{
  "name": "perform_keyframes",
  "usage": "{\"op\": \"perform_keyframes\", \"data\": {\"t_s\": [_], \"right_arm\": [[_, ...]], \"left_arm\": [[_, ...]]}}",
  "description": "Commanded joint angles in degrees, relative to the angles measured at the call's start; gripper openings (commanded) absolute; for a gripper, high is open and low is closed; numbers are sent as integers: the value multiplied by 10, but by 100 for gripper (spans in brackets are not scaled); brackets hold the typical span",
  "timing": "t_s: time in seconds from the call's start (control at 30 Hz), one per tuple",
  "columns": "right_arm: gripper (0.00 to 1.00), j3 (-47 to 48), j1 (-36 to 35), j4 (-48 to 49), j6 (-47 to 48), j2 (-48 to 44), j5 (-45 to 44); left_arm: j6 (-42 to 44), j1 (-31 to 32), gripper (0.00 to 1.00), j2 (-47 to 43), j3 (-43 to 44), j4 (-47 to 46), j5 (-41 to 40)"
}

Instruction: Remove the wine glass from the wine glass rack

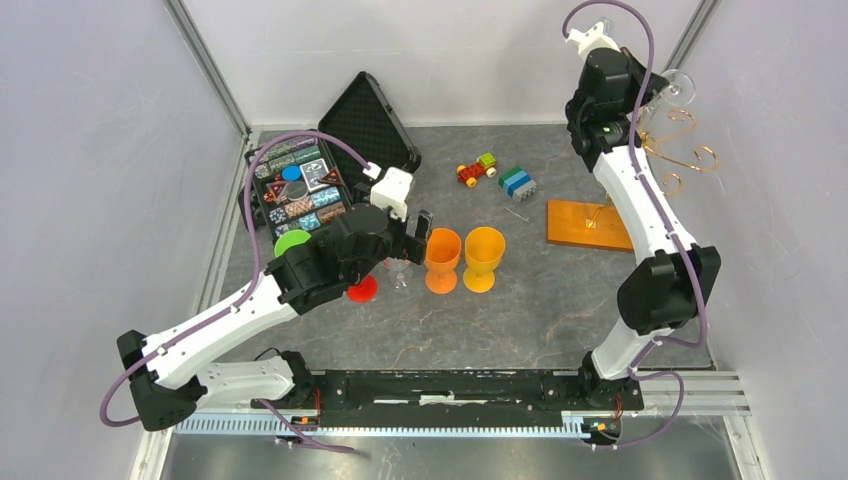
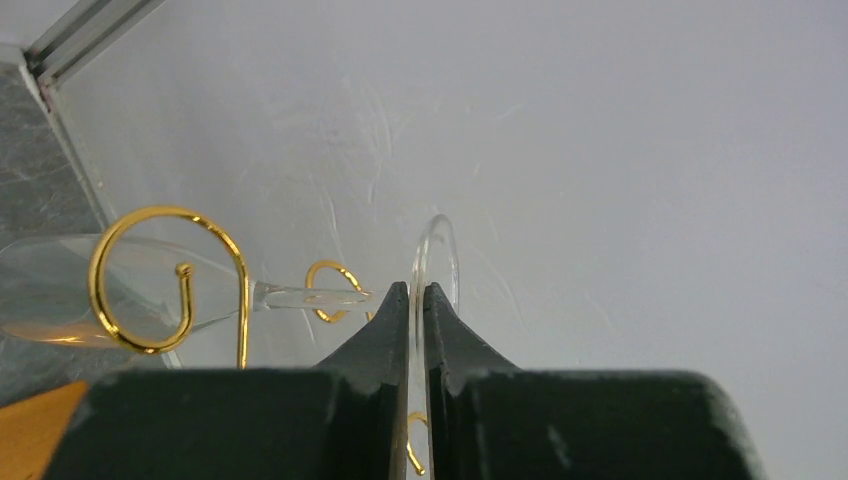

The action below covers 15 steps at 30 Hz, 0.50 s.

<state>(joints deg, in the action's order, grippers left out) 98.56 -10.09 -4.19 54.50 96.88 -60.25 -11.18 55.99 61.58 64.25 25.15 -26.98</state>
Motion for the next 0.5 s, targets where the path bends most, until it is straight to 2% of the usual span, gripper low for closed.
{"op": "perform_keyframes", "data": {"t_s": [0.0, 0.13, 0.3, 0.47], "right_arm": [[0, -1, -4, 168, 88, 16, -17], [0, 8, -3, 233, 128, 33, -17], [0, 15, -9, 280, 133, 32, -6], [0, 12, -15, 295, 125, 24, 17]], "left_arm": [[19, -1, 100, -1, -2, -27, -18], [20, 0, 100, 0, -1, -27, -18], [20, -1, 100, 3, 2, -27, -20], [18, 0, 100, 5, 4, -25, -18]]}}
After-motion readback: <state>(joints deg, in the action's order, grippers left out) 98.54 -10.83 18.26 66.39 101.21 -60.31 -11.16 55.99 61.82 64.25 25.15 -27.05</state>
